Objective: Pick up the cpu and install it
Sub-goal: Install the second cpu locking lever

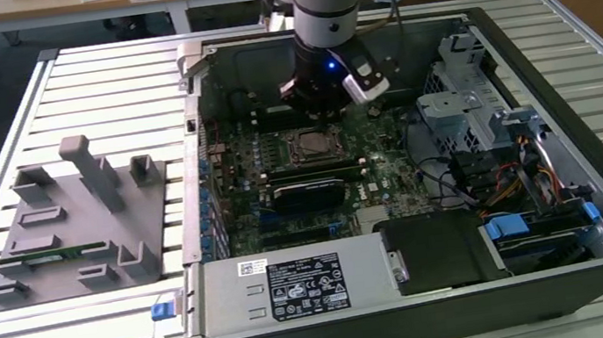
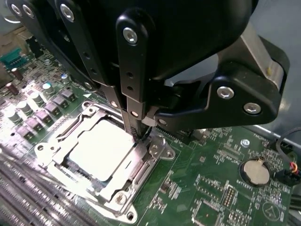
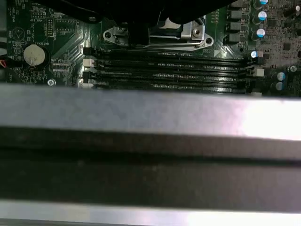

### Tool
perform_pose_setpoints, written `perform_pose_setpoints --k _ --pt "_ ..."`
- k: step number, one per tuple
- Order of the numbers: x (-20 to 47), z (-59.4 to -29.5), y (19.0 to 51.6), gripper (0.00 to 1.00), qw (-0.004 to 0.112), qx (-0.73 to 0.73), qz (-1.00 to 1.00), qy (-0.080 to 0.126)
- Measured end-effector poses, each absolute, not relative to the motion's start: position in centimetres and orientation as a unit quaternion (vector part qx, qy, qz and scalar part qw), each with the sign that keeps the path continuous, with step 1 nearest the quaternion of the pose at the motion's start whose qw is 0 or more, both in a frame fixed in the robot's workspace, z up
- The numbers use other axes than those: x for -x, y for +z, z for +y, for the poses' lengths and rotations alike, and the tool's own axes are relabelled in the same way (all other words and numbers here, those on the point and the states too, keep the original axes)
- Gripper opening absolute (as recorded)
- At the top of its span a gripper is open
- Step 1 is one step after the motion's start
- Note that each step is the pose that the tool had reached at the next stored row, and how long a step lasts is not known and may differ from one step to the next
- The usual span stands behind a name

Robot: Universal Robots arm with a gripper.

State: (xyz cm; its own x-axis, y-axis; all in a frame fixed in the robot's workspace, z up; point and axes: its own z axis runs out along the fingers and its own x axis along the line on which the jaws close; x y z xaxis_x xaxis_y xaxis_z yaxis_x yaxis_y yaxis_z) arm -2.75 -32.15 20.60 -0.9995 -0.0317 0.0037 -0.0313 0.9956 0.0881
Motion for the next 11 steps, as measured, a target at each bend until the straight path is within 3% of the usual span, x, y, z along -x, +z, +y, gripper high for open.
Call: perform_pose_setpoints --k 11 --pt "2.7 -33.4 21.1 0.11 0.003 -0.016 -0.999 -0.044"
